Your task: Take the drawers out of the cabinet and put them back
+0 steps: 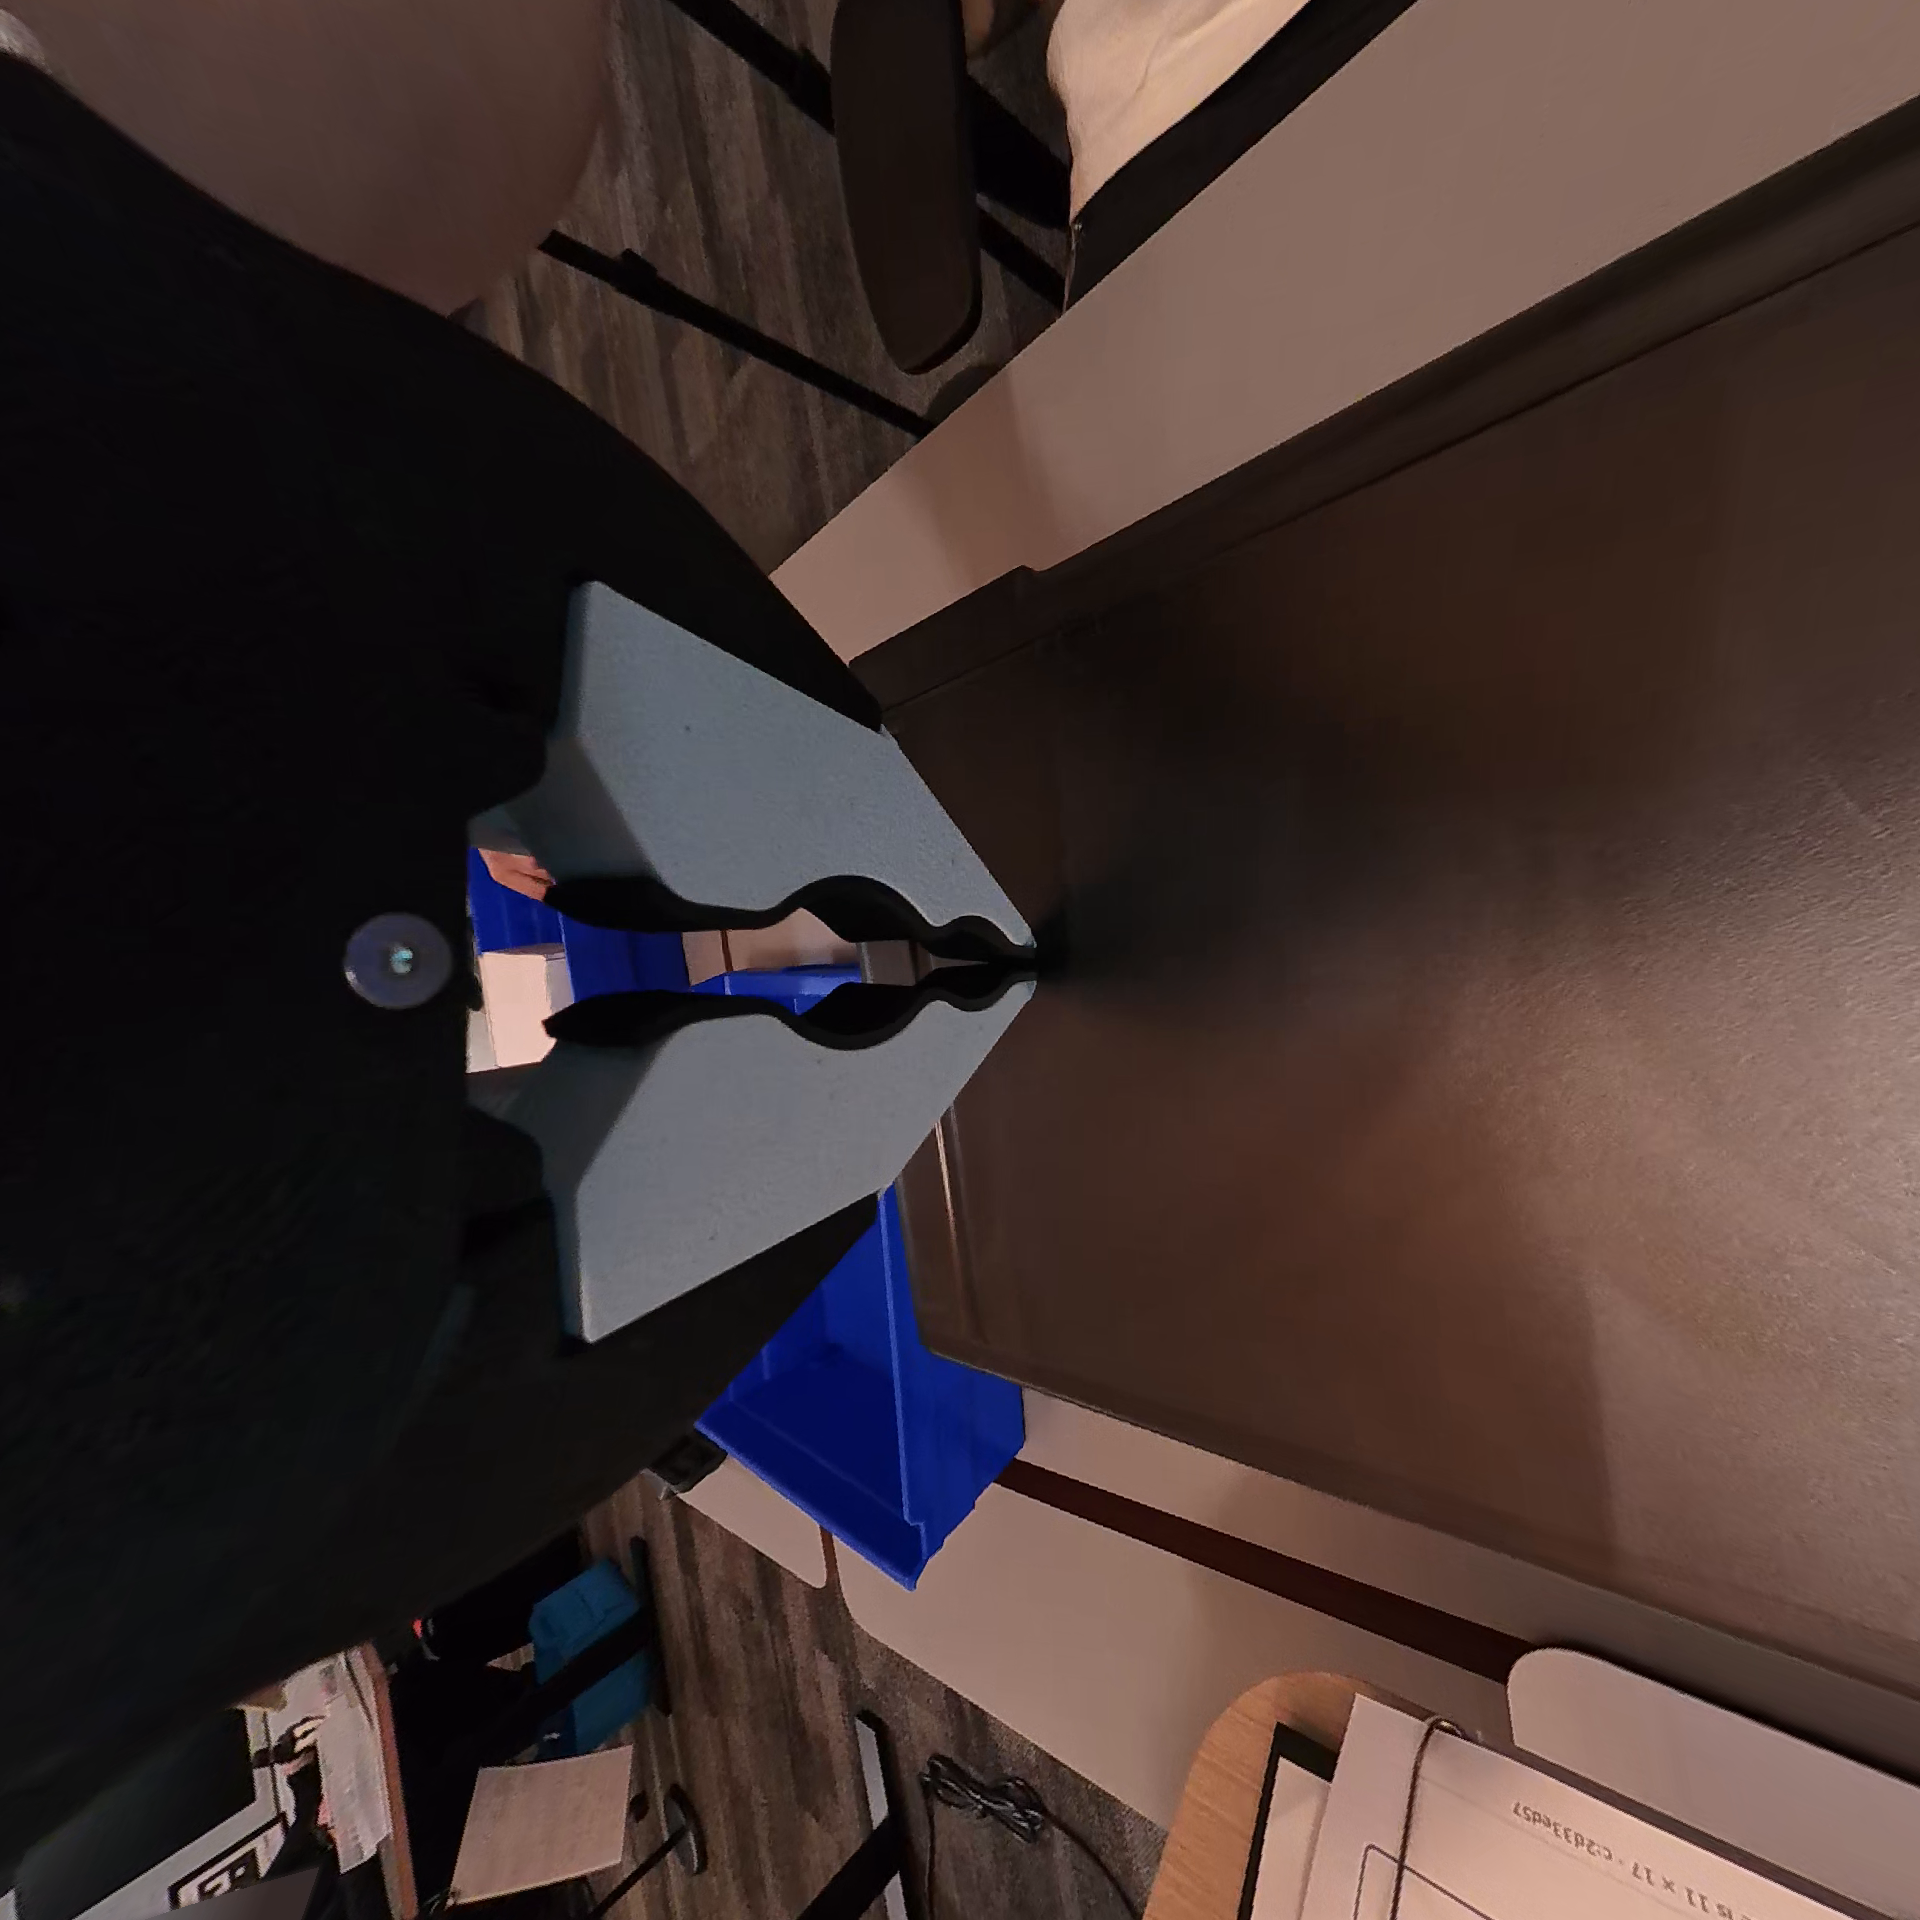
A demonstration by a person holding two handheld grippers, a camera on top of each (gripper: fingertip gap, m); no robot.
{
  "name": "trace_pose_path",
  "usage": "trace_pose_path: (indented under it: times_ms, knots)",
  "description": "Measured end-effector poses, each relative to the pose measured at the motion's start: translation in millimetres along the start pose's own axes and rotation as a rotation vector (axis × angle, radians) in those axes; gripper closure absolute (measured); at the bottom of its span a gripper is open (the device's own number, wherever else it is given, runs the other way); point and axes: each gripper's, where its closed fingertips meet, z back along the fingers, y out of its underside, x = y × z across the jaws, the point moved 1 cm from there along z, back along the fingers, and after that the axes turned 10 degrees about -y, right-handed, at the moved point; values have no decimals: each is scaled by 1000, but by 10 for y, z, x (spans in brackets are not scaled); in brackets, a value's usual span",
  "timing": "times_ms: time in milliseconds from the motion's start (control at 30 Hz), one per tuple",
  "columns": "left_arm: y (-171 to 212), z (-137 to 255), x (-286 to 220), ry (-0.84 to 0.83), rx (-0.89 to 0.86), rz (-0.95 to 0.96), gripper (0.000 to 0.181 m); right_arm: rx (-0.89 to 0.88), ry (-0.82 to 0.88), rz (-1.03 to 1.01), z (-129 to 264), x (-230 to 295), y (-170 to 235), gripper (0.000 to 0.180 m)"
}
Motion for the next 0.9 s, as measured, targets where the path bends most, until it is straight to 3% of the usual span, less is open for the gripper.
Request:
trace_pose_path:
  times_ms: [200, 267, 567, 700, 800, 900]
  knots:
    - [-9, -40, -41, -37, -7, -25, 134, -7, -10, 0, 1, 0, 1, 180]
    - [-5, -31, -134, 7, -15, -33, 163, 2, -7, -1, 1, 0, 0, 180]
    - [210, 76, -16, -53, -6, -212, 168, 19, 18, 1, 0, 1, -1, 180]
    - [335, 400, -63, 62, -88, -274, 169, -7, 1, -6, 0, -1, 1, 180]
    - [521, 851, -228, 261, -184, -357, 170, -14, -4, -6, -1, -2, 1, 180]
    - [789, 1318, -321, 339, -266, -493, 170, -20, -11, -5, -2, -3, 0, 180]
